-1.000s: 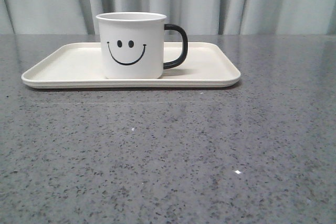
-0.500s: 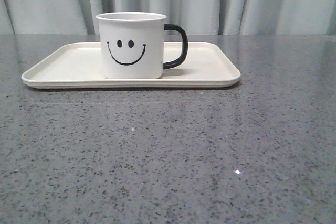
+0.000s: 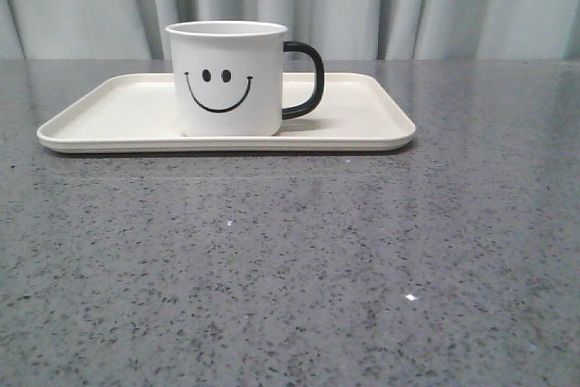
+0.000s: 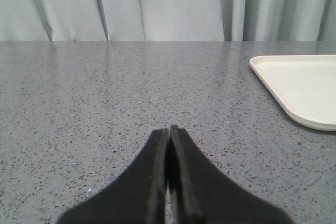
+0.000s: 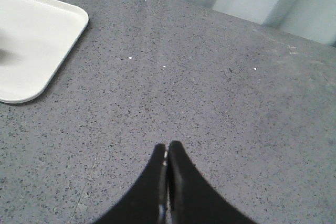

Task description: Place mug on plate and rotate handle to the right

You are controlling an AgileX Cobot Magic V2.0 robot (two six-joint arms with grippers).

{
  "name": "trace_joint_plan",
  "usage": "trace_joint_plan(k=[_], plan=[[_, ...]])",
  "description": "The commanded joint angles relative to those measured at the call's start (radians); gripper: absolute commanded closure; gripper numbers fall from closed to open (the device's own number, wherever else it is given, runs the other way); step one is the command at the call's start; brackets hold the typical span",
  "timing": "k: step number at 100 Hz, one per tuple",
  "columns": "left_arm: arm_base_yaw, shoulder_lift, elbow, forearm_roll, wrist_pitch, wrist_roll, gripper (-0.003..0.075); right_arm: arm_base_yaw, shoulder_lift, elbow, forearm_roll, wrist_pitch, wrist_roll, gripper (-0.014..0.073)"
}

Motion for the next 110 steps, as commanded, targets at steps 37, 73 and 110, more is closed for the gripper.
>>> trace_joint_plan(k=[37, 73, 110], plan=[[0.001, -0.028, 0.009, -0.003, -0.08, -0.006, 0.074, -0.073, 0.002, -0.025, -0.032, -0.074, -0.003, 0.0659], [0.001, -0.028, 0.009, -0.003, -0.08, -0.006, 0.074, -0.243, -0.074, 0.05, 0.228, -0.262, -0.279, 0.0659], [0.001, -0.028, 0.009, -0.003, -0.08, -0.006, 0.074, -0.291, -0.196, 0.39, 0.378, -0.685, -0.493, 0.0659]])
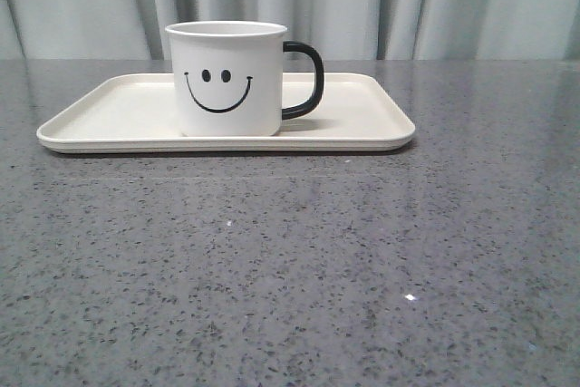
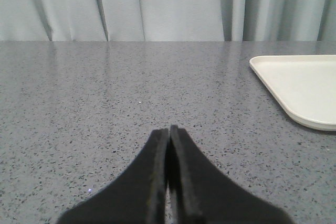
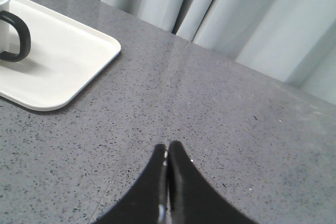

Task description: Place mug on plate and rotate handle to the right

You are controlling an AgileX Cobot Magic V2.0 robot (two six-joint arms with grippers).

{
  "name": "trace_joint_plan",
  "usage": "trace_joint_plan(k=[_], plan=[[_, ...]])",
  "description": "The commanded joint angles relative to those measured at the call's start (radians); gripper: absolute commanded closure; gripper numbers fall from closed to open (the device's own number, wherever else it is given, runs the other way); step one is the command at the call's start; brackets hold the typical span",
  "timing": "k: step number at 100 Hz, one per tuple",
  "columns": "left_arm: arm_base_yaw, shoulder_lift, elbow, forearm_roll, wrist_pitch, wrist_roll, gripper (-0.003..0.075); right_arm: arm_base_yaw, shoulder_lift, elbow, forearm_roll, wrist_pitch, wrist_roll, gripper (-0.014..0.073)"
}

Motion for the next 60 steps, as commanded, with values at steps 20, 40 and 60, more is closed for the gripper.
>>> trace_joint_plan(k=[20, 40, 60], plan=[[0.0, -0.028, 0.009, -0.003, -0.081, -0.006, 0.074, -0.168, -0.129, 0.145, 0.059, -0.171, -0.013, 0.0659], [0.0, -0.028, 0.009, -0.003, -0.081, -0.006, 0.074, -0.206, -0.239, 0.231, 0.068, -0.168, -0.012, 0.0659], [0.0, -0.028, 0.009, -0.003, -0.081, -0.006, 0.074, -0.206, -0.294, 0.301, 0.083, -0.166, 0.012, 0.0659]])
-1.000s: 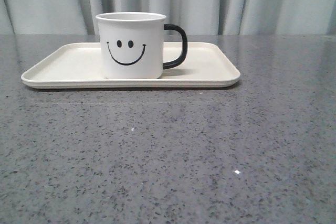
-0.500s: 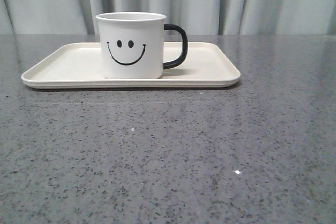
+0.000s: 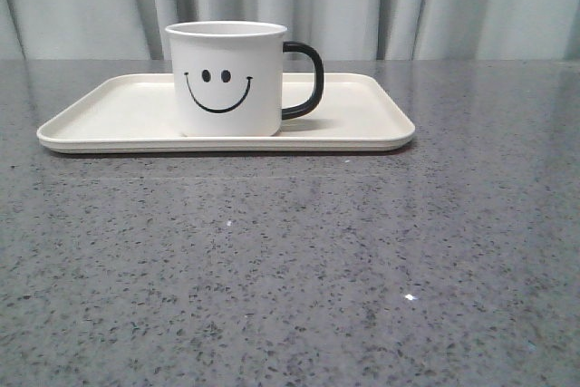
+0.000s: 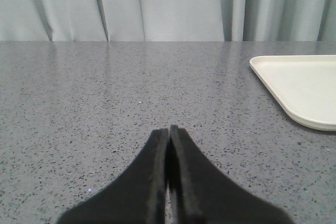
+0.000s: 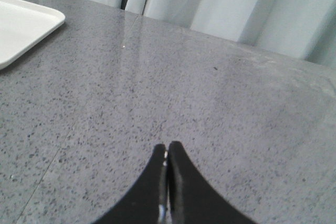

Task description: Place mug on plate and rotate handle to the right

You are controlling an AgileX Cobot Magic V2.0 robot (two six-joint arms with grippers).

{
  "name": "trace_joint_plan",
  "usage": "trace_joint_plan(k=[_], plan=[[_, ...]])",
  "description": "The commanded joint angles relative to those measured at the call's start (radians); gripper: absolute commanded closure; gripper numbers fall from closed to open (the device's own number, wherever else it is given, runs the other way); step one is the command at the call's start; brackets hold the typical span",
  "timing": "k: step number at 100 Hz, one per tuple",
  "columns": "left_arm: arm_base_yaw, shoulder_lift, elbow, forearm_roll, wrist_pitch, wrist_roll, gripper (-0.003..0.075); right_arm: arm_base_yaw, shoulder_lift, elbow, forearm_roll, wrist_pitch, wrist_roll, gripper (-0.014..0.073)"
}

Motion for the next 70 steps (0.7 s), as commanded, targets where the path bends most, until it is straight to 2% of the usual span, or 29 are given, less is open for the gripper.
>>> trace_joint_plan(k=[1, 23, 52, 70], plan=[[0.0, -0.028, 0.009, -0.003, -0.081, -0.006, 0.074, -0.008, -0.003, -0.001, 0.009, -0.082, 0.015, 0.0659], [0.0, -0.028, 0.009, -0.003, -0.081, -0.006, 0.074, -0.013, -0.023, 0.044, 0.017, -0.073, 0.041, 0.0659], [0.0, -0.028, 0.009, -0.003, -0.081, -0.006, 0.074, -0.09, -0.081, 0.102, 0.069, -0.069, 0.041, 0.0659], [0.0, -0.028, 0.009, -0.003, -0.081, -0.006, 0.074, -0.094, -0.134, 0.102, 0.069, -0.06, 0.041, 0.0659]])
